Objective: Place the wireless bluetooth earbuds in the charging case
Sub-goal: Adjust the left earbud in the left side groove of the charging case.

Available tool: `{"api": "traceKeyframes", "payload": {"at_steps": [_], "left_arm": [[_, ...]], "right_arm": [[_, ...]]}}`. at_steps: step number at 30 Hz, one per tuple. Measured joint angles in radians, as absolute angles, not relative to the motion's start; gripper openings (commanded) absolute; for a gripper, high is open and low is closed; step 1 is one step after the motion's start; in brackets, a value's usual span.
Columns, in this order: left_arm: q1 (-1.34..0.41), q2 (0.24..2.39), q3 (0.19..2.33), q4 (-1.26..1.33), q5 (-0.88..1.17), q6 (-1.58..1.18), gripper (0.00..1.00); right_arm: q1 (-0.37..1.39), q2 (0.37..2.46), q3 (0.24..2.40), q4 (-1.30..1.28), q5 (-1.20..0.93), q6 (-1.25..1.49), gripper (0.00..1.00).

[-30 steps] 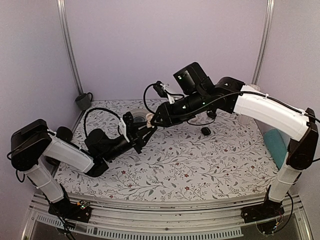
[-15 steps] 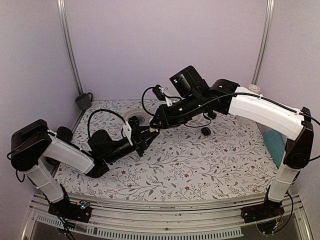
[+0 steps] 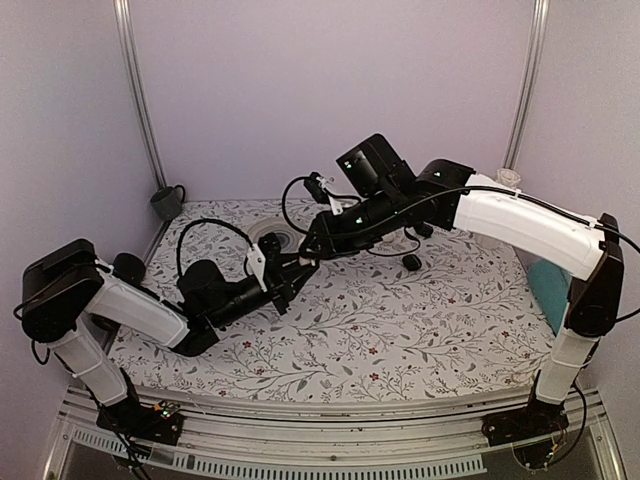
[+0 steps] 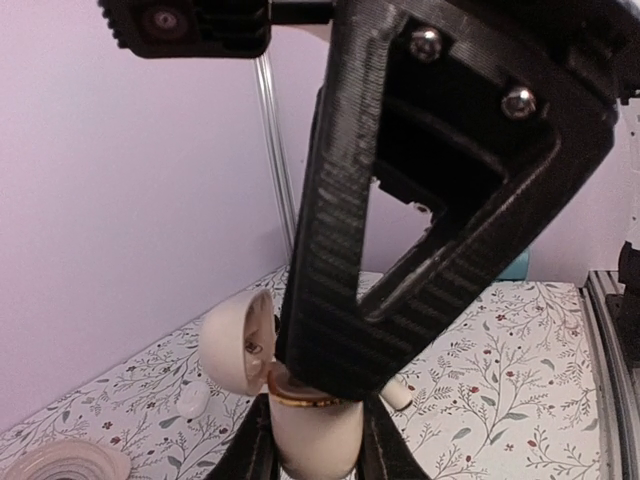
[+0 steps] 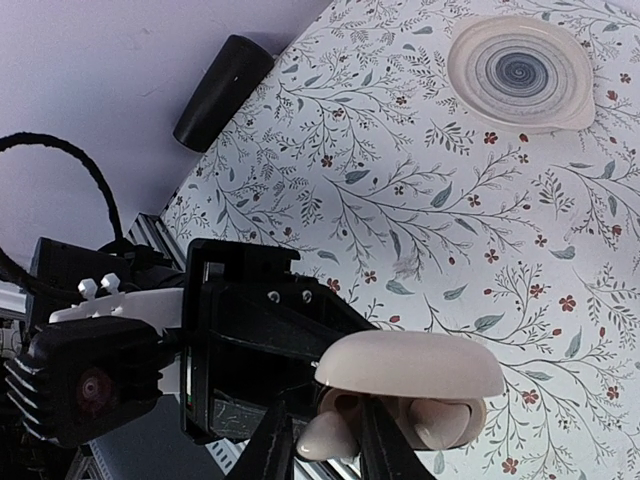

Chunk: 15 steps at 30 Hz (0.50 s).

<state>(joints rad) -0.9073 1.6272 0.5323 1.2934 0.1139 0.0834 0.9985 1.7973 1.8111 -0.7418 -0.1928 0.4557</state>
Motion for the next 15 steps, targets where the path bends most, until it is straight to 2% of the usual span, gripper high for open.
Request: {"api": "traceKeyframes", "payload": {"at_steps": [4,7,9,15], "left_arm": [[-0.909,1.627,0.532,1.280,0.116,0.083,0.00],[-0.909,1.627,0.532,1.269,0.111,0.083,0.00],[-0.909,1.627,0.532,1.265,0.110,0.083,0.00],[-0.909,1.627,0.532,1.267,0.104,0.078,0.00]], "right_arm": [[1.000,1.813,1.819,-0.743,-0.183,0.453,0.23],[1.001,1.821,1.822,-0.744,-0.173,0.452,0.20],[1.001,1.822,1.822,-0.745,-0.167,0.452,0.15],[1.001,1.822,1.822,-0.742,-0.161,0.454,0.09]]}}
